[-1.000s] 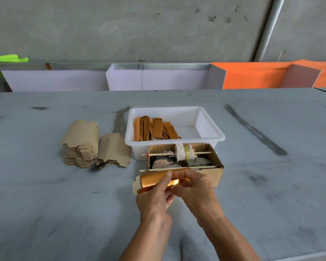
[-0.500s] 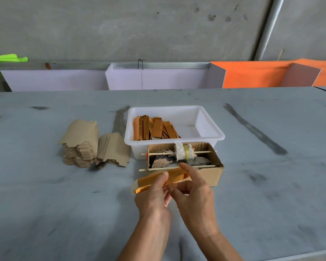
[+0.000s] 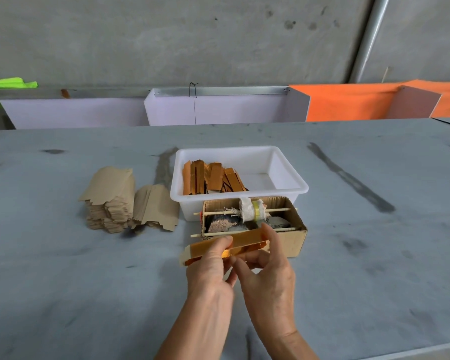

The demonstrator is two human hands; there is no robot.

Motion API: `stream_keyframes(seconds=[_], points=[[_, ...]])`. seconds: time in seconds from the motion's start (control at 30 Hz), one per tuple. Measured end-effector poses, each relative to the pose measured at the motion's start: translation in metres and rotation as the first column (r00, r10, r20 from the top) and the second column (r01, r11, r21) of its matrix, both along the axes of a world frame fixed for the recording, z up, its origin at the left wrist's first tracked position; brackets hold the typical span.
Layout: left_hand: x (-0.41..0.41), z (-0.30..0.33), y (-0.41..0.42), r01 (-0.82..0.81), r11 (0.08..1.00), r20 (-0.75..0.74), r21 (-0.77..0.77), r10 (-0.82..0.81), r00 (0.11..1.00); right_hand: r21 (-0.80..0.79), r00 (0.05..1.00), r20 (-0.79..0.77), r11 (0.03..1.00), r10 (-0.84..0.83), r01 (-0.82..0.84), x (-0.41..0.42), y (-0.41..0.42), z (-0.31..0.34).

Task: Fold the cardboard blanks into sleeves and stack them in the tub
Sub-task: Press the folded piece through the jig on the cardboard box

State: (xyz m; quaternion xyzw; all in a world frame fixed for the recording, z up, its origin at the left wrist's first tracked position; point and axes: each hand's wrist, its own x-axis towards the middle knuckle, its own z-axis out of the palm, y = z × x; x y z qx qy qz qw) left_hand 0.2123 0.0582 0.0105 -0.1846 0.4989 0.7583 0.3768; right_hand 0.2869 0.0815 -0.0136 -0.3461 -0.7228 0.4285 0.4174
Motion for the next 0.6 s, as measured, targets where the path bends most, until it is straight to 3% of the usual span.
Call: stream_keyframes(seconds=[0.3,0.6], points=[[-0.004,0.004,-0.004,0.160,0.986,0.064,0.044,-0.163,0.985,0.249,0.991,-0.134,0.968,-0.009,0.042,0.005,-0.002,0.000],[0.009,0.013,-0.006,0.240,0.970,0.023,0.031,-0.241,0.970,0.276,0.966,-0.249,0.950,-0.075,0.145,0.008,-0.005,-0.001]])
